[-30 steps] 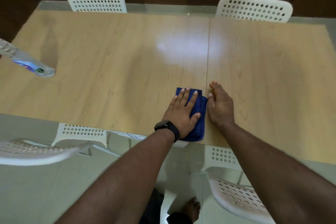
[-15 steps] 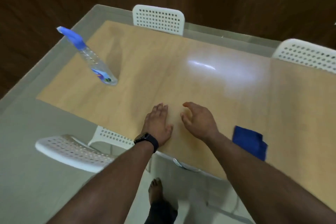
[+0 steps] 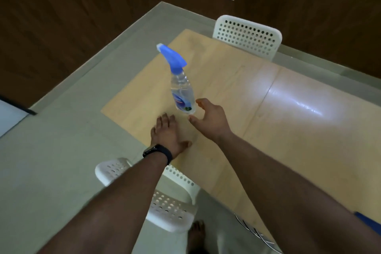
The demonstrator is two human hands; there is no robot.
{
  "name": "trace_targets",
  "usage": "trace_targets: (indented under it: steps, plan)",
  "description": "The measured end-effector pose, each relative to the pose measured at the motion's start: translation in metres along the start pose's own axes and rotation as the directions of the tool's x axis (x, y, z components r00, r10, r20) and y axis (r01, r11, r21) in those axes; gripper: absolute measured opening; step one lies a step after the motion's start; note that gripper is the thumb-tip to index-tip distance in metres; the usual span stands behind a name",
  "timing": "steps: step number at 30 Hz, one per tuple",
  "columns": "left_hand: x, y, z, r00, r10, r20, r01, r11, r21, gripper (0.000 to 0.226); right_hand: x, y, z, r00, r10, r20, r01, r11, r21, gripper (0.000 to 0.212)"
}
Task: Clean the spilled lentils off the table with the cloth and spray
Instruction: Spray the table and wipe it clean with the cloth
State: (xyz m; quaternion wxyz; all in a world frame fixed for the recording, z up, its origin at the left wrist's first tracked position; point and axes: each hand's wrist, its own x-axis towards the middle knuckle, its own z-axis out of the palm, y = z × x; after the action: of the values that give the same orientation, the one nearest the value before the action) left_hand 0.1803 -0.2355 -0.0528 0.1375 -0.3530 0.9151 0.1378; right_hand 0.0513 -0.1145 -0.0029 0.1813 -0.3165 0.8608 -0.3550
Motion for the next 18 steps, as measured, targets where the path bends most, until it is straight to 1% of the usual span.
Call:
trace_targets:
  steps: [4, 5, 7, 9, 11, 15, 18]
  plan:
    - [0.009, -0.006, 0.000, 0.996, -0.021, 0.092, 0.020, 1.000, 0.009, 0.123, 0.032, -0.023, 0.012, 0.998, 0.003, -0.067, 0.011, 0.978, 0.211, 0.060]
    - [0.009, -0.005, 0.001, 0.994, -0.026, 0.108, 0.024, 1.000, 0.018, 0.123, 0.038, -0.027, 0.014, 0.997, 0.009, -0.075, 0.010, 0.968, 0.251, 0.057]
    - [0.012, -0.005, 0.002, 0.992, -0.029, 0.124, 0.026, 0.999, 0.027, 0.124, 0.049, -0.035, 0.017, 0.997, 0.026, -0.076, -0.002, 0.953, 0.303, 0.045]
    - [0.012, -0.005, 0.002, 0.991, -0.033, 0.128, 0.028, 0.999, 0.034, 0.123, 0.054, -0.037, 0.020, 0.996, 0.029, -0.079, -0.001, 0.944, 0.331, 0.031]
    - [0.011, -0.006, 0.003, 0.991, -0.035, 0.125, 0.032, 0.999, 0.027, 0.122, 0.051, -0.037, 0.020, 0.996, 0.035, -0.083, -0.004, 0.935, 0.353, 0.025]
    - [0.008, -0.005, 0.003, 0.993, -0.043, 0.115, 0.045, 0.999, -0.020, 0.120, 0.026, -0.024, 0.009, 0.993, 0.054, -0.106, -0.011, 0.927, 0.375, 0.023]
    - [0.004, 0.003, -0.001, 0.988, -0.086, 0.129, 0.092, 0.995, -0.036, 0.114, -0.002, -0.010, -0.003, 0.990, 0.068, -0.121, -0.018, 0.925, 0.379, 0.027]
